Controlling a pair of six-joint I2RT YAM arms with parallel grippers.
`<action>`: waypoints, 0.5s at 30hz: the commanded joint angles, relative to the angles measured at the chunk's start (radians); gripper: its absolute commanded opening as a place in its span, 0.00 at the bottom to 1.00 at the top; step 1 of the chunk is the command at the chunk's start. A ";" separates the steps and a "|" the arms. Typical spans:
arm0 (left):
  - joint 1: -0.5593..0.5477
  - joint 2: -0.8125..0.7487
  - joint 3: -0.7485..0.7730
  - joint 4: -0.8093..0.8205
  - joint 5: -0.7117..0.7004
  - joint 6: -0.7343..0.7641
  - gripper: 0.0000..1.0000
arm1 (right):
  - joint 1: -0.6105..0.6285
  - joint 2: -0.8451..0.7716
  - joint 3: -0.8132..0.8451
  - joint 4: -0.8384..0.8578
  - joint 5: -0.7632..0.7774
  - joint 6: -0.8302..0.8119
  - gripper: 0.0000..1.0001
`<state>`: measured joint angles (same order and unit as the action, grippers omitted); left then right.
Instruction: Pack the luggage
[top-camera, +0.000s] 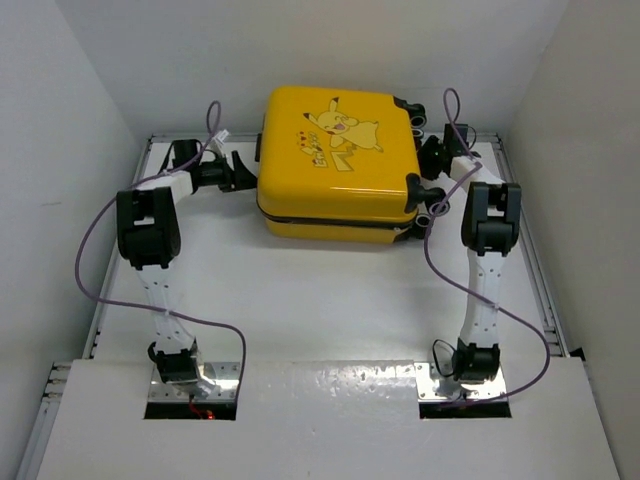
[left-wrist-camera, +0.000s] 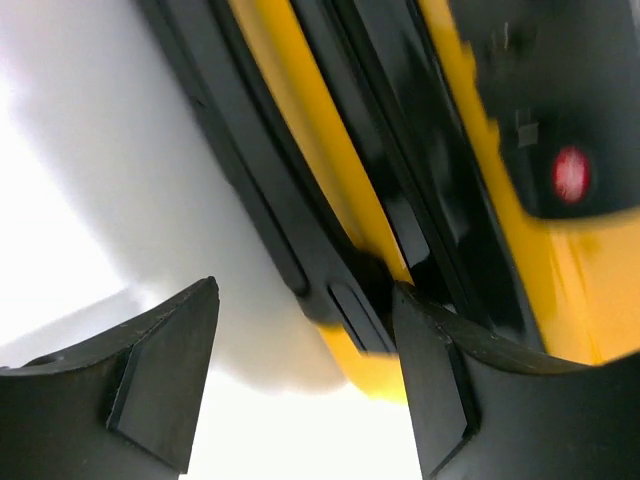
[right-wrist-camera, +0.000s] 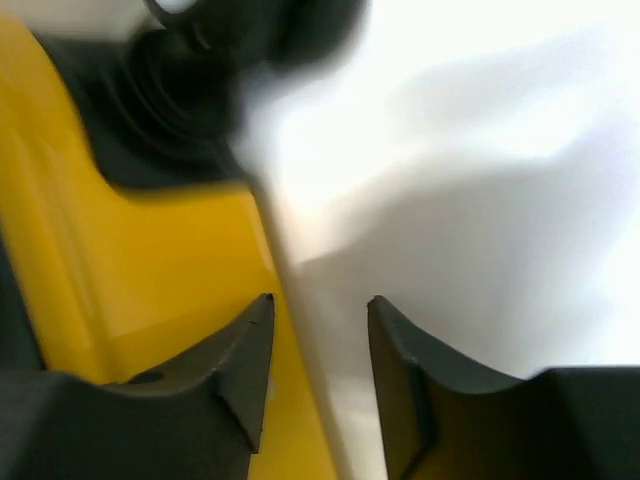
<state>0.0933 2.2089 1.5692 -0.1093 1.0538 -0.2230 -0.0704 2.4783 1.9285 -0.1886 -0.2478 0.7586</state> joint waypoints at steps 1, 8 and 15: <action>-0.006 -0.090 0.029 0.169 -0.224 -0.081 0.72 | 0.115 -0.166 -0.052 -0.018 -0.243 0.001 0.46; -0.038 -0.057 0.187 0.039 -0.432 0.040 0.70 | -0.058 -0.343 -0.194 -0.162 -0.206 -0.203 0.48; -0.047 0.115 0.331 0.020 -0.414 -0.033 0.66 | -0.101 -0.432 -0.152 -0.306 -0.267 -0.318 0.55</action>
<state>0.0715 2.2486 1.8511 -0.0879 0.6365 -0.2283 -0.1757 2.0899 1.7386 -0.4049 -0.4438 0.5228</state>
